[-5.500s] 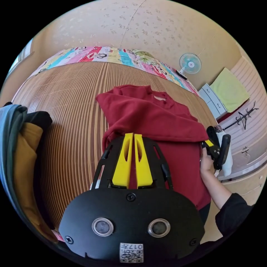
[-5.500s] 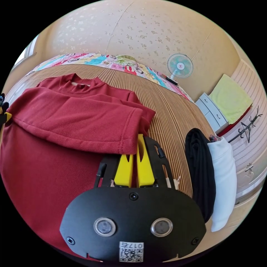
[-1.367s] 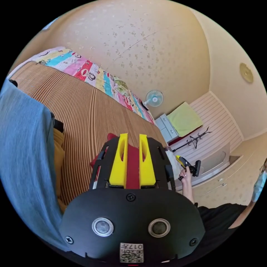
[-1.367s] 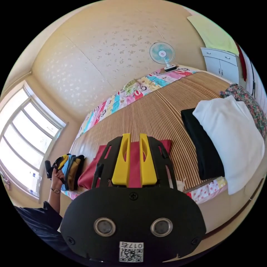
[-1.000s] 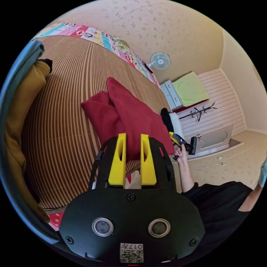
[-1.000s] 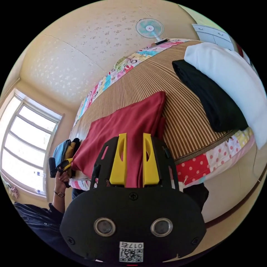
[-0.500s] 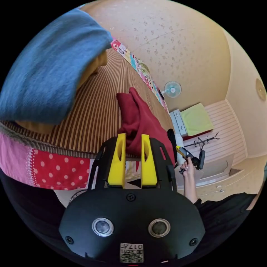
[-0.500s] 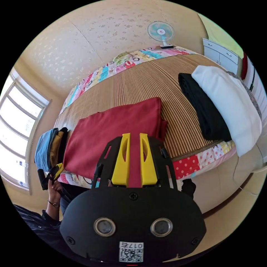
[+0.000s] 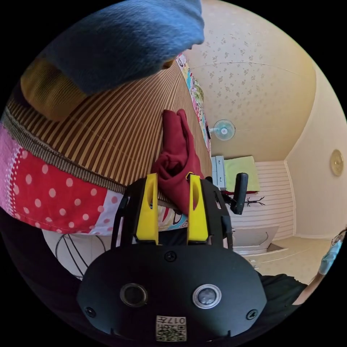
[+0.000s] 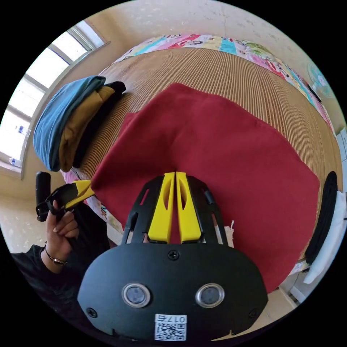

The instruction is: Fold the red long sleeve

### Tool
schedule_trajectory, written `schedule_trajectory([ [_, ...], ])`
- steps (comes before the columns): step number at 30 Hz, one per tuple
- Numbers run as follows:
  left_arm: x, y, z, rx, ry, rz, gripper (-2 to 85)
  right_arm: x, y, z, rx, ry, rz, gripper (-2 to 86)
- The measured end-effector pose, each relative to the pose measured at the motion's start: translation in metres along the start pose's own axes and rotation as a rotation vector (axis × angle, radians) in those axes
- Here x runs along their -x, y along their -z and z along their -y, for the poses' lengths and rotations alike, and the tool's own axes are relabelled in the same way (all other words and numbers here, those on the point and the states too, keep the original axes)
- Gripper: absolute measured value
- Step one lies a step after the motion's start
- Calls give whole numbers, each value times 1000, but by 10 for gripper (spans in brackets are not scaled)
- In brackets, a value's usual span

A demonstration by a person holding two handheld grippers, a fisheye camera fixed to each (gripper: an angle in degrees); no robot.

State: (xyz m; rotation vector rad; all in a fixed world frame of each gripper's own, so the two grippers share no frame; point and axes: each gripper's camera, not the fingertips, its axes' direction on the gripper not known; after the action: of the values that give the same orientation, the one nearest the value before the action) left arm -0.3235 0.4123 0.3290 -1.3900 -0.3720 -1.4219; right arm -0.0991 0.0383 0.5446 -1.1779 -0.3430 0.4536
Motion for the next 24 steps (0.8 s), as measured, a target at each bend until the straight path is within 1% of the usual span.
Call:
schedule_trajectory([
  [2, 3, 4, 6, 28, 2, 28, 119, -7, 13, -13, 20, -20, 43, 12],
  [4, 4, 11, 6, 33, -4, 51, 118, -30, 52, -48, -81, -66, 100, 9],
  [6, 5, 22, 3, 4, -42, 64, 119, -55, 80, -79, -153, -121, 97, 9],
  [8, 9, 43, -5, -99, -114, 94, 119, -85, 102, -109, -175, -190, 68, 8],
  [10, 15, 56, -8, -165, -144, 103, 122, -125, 124, -148, -180, -269, -17, 7],
  [12, 20, 60, -4, -177, -190, 95, 127, -152, 134, -178, -185, -336, -123, 7],
  [13, 23, 57, 1, -163, -213, 129, 132, -168, 137, -196, -177, -366, -171, 7],
  [14, 26, 52, 6, -135, -219, 179, 139, -174, 138, -204, -184, -356, -155, 6],
  [16, 33, 43, 11, -93, -220, 206, 151, -195, 143, -238, -286, -364, -6, 6],
  [20, 50, 32, 7, -47, -218, 123, 156, -210, 147, -274, -401, -425, 128, 6],
  [24, 68, 42, 6, -53, -142, 99, 133, -200, 152, -315, -585, -347, 118, 6],
])
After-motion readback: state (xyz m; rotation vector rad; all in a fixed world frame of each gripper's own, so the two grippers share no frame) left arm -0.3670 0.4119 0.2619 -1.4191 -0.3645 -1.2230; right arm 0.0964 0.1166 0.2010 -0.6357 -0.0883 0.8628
